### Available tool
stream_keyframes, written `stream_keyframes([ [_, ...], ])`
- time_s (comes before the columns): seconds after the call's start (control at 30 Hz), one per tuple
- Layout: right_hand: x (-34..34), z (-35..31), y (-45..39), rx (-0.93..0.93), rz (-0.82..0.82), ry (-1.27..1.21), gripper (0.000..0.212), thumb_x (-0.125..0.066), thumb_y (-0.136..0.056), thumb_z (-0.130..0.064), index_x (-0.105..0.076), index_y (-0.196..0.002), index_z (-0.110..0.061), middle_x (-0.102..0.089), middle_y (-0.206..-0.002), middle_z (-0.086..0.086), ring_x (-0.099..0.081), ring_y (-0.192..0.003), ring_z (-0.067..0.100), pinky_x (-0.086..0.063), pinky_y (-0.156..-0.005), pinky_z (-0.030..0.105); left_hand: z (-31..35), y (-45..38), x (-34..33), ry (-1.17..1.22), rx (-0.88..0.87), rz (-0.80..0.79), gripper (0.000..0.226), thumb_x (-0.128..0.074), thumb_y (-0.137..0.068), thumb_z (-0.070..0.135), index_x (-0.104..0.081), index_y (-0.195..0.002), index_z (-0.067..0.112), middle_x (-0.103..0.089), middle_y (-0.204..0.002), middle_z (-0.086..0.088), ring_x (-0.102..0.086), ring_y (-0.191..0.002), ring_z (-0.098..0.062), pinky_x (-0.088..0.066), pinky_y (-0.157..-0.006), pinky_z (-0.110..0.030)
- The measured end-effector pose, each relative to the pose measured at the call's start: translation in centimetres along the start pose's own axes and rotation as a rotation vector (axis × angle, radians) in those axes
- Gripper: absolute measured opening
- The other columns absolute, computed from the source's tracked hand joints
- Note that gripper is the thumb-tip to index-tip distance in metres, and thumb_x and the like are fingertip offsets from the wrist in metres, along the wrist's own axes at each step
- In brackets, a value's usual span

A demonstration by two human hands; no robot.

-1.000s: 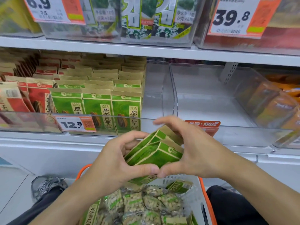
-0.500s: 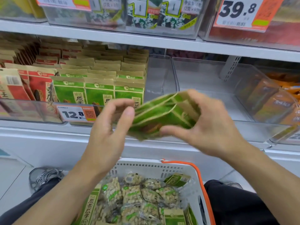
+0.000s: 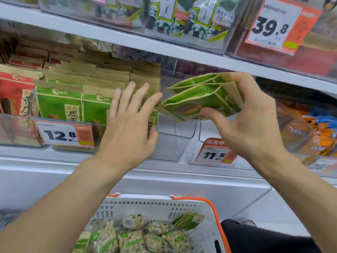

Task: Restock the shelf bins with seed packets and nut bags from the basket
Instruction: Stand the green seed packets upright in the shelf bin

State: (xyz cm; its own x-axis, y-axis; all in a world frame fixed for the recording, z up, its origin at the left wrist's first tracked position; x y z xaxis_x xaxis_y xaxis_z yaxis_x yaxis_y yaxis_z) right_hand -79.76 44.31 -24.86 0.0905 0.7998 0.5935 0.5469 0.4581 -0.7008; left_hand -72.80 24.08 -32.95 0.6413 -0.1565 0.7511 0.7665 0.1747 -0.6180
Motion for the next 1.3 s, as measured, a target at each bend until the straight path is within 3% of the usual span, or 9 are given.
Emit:
stream_keyframes([
  [0.1,0.3,-0.7,-0.3,0.029,0.031,0.081,0.053,-0.087,-0.074,-0.015,-0.054,-0.110,-0.035,-0.060,-0.094,-0.031,-0.060,-0.089,-0.016,-0.043,-0.081,0.002,-0.7,-0.2,-0.1,0.001,-0.008,0.023,0.068,-0.053,-0.078,0.027,-0.040,-0.145,0.024,-0.036,-0.153,-0.004,-0.019,-0.148,-0.030,-0.004,-0.123,-0.046],
  [0.27,0.7,-1.7,-0.7,0.034,0.020,0.175,0.054,-0.089,-0.070,-0.019,-0.057,-0.110,-0.035,-0.061,-0.089,-0.032,-0.063,-0.088,-0.006,-0.045,-0.077,0.003,-0.6,-0.3,-0.4,-0.014,-0.003,0.026,0.061,-0.056,-0.081,0.025,-0.042,-0.141,0.025,-0.042,-0.145,-0.001,-0.023,-0.146,-0.030,-0.003,-0.123,-0.043],
  [0.47,0.2,-2.3,0.4,0.050,0.053,0.154,0.053,-0.090,-0.068,-0.013,-0.063,-0.111,-0.029,-0.065,-0.097,-0.026,-0.064,-0.090,-0.008,-0.045,-0.082,0.004,-0.5,-0.6,-0.2,0.039,0.048,0.059,0.035,-0.034,-0.099,0.042,-0.049,-0.127,0.028,-0.047,-0.133,0.004,-0.029,-0.142,-0.026,-0.005,-0.122,-0.040],
  [0.7,-2.8,-0.4,-0.9,-0.017,-0.006,0.228,0.052,-0.085,-0.072,-0.019,-0.058,-0.115,-0.030,-0.071,-0.103,-0.013,-0.069,-0.098,0.014,-0.057,-0.084,0.042,-0.5,-0.7,-0.2,0.021,0.045,0.067,0.035,-0.044,-0.092,0.033,-0.048,-0.126,0.028,-0.048,-0.129,0.004,-0.034,-0.136,-0.026,-0.005,-0.122,-0.040],
  [0.83,-4.8,0.9,-3.0,-0.042,-0.106,0.377,0.052,-0.077,-0.075,-0.026,-0.050,-0.119,-0.030,-0.069,-0.108,-0.005,-0.066,-0.100,0.028,-0.055,-0.083,0.046,-0.6,-0.6,0.0,0.004,0.037,0.038,0.041,-0.046,-0.089,0.032,-0.048,-0.129,0.028,-0.048,-0.131,0.004,-0.035,-0.136,-0.026,-0.008,-0.123,-0.043],
  [1.03,-8.3,2.3,-5.9,-0.096,-0.332,0.575,0.050,-0.077,-0.074,-0.027,-0.052,-0.116,-0.021,-0.068,-0.102,0.007,-0.063,-0.093,0.037,-0.053,-0.075,0.041,-0.8,-0.5,-0.1,0.008,0.029,0.010,0.046,-0.045,-0.087,0.032,-0.047,-0.133,0.028,-0.046,-0.134,0.005,-0.032,-0.138,-0.024,-0.004,-0.123,-0.042],
  [1.13,-10.0,4.5,-8.4,-0.139,-0.345,0.534,0.055,-0.080,-0.069,-0.028,-0.057,-0.118,-0.021,-0.069,-0.106,0.010,-0.065,-0.098,0.036,-0.056,-0.081,0.043,-1.0,-0.5,0.0,0.017,0.021,0.010,0.047,-0.046,-0.086,0.031,-0.047,-0.133,0.028,-0.046,-0.134,0.005,-0.032,-0.137,-0.024,-0.002,-0.124,-0.041],
  [1.3,-13.1,8.5,-13.3,-0.159,-0.530,0.574,0.089,-0.089,-0.070,-0.036,-0.046,-0.145,-0.019,-0.055,-0.141,0.008,-0.054,-0.126,0.030,-0.049,-0.102,0.040,-1.2,-0.5,-0.2,0.069,0.020,0.025,0.046,-0.050,-0.085,0.026,-0.048,-0.131,0.027,-0.046,-0.133,0.006,-0.033,-0.136,-0.022,0.001,-0.123,-0.037],
])
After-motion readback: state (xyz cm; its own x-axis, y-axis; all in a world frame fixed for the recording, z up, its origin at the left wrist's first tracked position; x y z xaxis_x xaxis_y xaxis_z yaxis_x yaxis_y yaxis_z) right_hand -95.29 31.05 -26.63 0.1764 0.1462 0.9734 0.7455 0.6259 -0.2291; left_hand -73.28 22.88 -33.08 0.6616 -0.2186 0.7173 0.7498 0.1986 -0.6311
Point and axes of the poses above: each hand's wrist, its own y-axis away from the middle knuckle, its own x-axis out of the back of the hand, z = x × y, the point moved 1 cm from there along -y, towards the middle knuckle
